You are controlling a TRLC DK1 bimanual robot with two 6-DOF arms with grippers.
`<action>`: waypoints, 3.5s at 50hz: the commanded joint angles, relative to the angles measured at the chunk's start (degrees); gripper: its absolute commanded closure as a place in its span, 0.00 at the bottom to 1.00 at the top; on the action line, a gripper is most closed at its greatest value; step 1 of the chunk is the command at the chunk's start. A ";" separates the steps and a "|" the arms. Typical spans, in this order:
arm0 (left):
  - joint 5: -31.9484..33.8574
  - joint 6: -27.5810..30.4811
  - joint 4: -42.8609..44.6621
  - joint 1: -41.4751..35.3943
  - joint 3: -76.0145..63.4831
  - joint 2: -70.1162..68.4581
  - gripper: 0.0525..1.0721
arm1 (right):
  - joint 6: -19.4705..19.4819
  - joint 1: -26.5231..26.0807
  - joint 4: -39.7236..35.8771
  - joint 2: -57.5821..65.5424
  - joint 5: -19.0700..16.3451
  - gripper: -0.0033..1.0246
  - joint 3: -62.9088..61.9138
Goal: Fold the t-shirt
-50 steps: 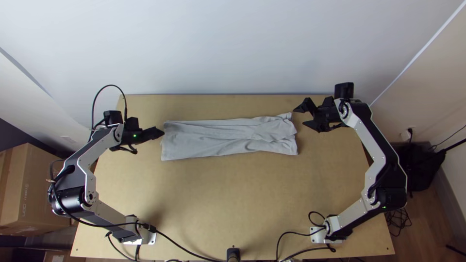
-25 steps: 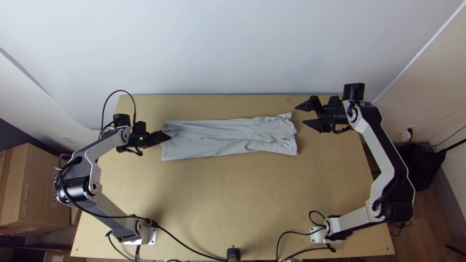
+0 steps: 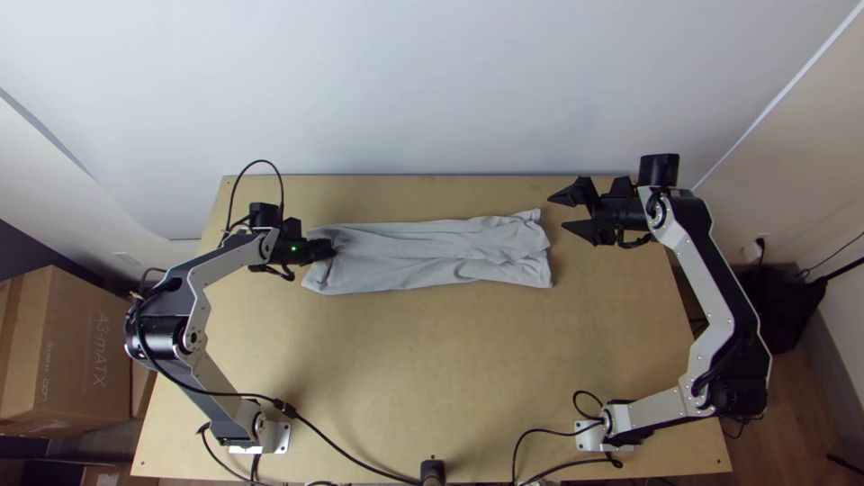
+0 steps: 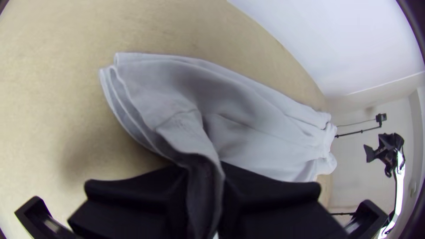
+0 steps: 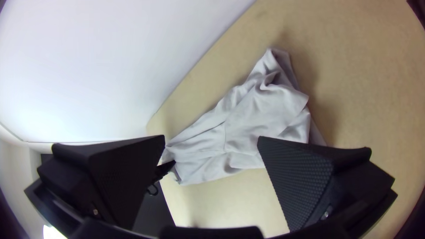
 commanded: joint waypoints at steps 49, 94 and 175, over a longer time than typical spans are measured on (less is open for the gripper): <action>0.68 19.99 -43.63 15.14 17.87 -19.00 0.97 | -0.21 -0.74 0.06 -4.58 -0.48 0.05 -2.22; -5.47 -4.71 -36.77 -19.66 45.11 0.60 0.98 | -0.30 -8.21 -0.82 -21.02 0.22 0.05 -16.63; -14.35 -1.90 -41.25 -4.89 60.32 -18.47 0.05 | -9.88 25.01 10.69 22.84 3.56 0.05 6.49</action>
